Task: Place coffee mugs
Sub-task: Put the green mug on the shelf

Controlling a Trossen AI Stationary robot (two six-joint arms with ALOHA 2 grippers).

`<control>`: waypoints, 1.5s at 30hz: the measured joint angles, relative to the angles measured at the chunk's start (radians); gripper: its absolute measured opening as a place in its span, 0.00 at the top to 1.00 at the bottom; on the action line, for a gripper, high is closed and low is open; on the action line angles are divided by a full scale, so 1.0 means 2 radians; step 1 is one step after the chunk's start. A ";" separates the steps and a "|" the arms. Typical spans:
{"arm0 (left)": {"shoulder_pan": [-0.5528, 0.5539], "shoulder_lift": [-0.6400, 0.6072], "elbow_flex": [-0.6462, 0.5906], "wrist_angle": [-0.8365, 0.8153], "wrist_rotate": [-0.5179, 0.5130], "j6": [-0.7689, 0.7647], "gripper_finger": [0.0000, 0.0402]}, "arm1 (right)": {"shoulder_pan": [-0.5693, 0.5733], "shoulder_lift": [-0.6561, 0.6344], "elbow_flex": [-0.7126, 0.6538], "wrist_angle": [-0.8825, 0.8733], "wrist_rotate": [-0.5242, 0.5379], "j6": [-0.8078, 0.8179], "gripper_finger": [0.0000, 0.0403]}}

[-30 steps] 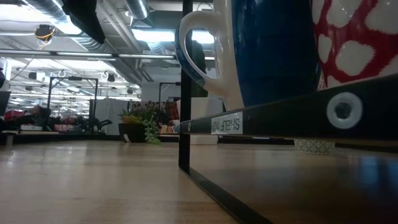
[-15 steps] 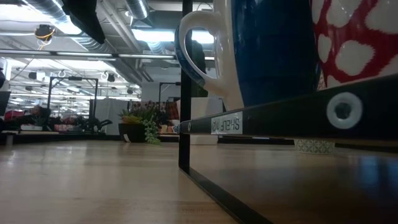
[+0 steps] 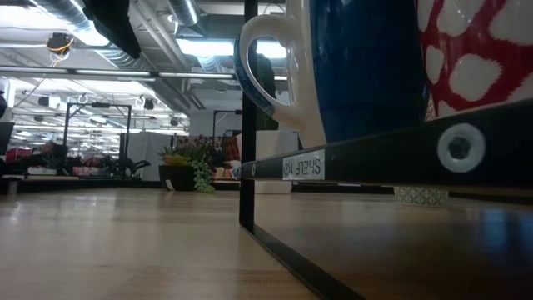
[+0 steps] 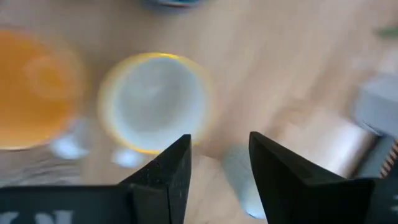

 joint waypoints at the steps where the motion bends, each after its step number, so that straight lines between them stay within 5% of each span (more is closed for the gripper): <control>1: 0.000 0.000 0.000 0.000 0.001 0.000 0.56 | -0.009 -0.010 0.000 0.002 0.008 0.001 0.63; 7: 0.000 0.000 0.000 0.000 0.002 0.000 0.56 | -0.103 -0.078 -0.034 0.002 0.037 -0.024 0.63; 12: 0.000 0.000 0.000 0.000 0.002 0.000 0.56 | -0.172 -0.137 -0.135 0.028 0.033 -0.065 0.63; 20: 0.000 0.000 0.000 0.000 0.002 0.000 0.56 | -0.214 -0.209 -0.360 0.185 -0.045 -0.081 0.63; 28: 0.000 0.000 0.000 0.000 0.000 0.000 0.56 | -0.234 -0.212 -0.474 0.285 -0.058 -0.079 0.64; 31: 0.000 0.000 0.000 0.000 0.000 0.000 0.56 | -0.235 -0.212 -0.486 0.299 -0.062 -0.076 0.69; 36: 0.000 0.000 0.000 -0.001 0.000 0.000 0.56 | -0.234 -0.212 -0.486 0.296 -0.064 -0.076 0.95; 45: 0.000 0.000 0.000 -0.001 -0.001 0.013 0.56 | -0.233 -0.217 -0.430 0.264 -0.046 -0.051 0.99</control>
